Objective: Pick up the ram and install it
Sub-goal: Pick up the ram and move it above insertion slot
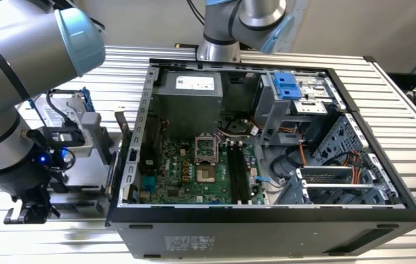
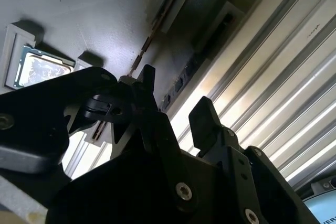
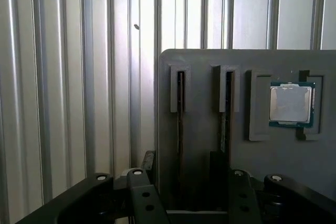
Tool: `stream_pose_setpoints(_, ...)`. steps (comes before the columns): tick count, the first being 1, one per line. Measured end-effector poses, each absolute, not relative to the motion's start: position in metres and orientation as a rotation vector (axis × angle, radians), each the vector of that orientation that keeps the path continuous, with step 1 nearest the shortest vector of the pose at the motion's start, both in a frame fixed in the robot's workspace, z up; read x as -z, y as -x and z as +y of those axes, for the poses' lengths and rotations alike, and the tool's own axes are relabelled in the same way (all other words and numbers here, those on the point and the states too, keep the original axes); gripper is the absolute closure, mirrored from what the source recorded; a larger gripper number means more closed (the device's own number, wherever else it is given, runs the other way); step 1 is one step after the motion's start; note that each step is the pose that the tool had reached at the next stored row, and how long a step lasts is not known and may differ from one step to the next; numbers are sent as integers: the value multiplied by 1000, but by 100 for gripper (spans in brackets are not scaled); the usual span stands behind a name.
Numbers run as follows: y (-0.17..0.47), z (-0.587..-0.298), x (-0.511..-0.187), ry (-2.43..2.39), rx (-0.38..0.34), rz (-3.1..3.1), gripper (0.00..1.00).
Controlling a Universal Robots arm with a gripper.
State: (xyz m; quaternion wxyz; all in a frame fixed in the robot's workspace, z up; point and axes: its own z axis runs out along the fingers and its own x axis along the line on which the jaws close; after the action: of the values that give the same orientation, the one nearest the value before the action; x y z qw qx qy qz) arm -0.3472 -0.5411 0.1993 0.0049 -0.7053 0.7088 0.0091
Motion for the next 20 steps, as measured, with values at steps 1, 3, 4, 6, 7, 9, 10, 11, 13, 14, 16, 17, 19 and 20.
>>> stream_pose_setpoints(1,347,-541,-199,2211,-29,2218,0)
stream_pose_setpoints(3,347,-541,-199,2213,-29,2216,0)
stream_pose_setpoints(4,347,-541,-199,2213,-29,2216,0)
stream_pose_setpoints(6,347,-541,-199,2213,-29,2216,0)
stream_pose_setpoints(7,347,-541,-199,2213,-29,2216,0)
stream_pose_setpoints(9,347,-540,-199,2213,-29,2216,0)
stream_pose_setpoints(10,347,-540,-199,2213,-29,2216,0)
stream_pose_setpoints(11,347,-539,-199,2213,-29,2216,0)
stream_pose_setpoints(13,346,-539,-199,2213,-29,2216,0)
stream_pose_setpoints(14,346,-539,-199,2213,-29,2216,0)
stream_pose_setpoints(16,346,-538,-199,2213,-29,2216,0)
stream_pose_setpoints(17,346,-538,-199,2213,-29,2216,0)
stream_pose_setpoints(19,346,-538,-199,2213,-29,2216,0)
stream_pose_setpoints(20,346,-538,-199,2213,-29,2216,0)
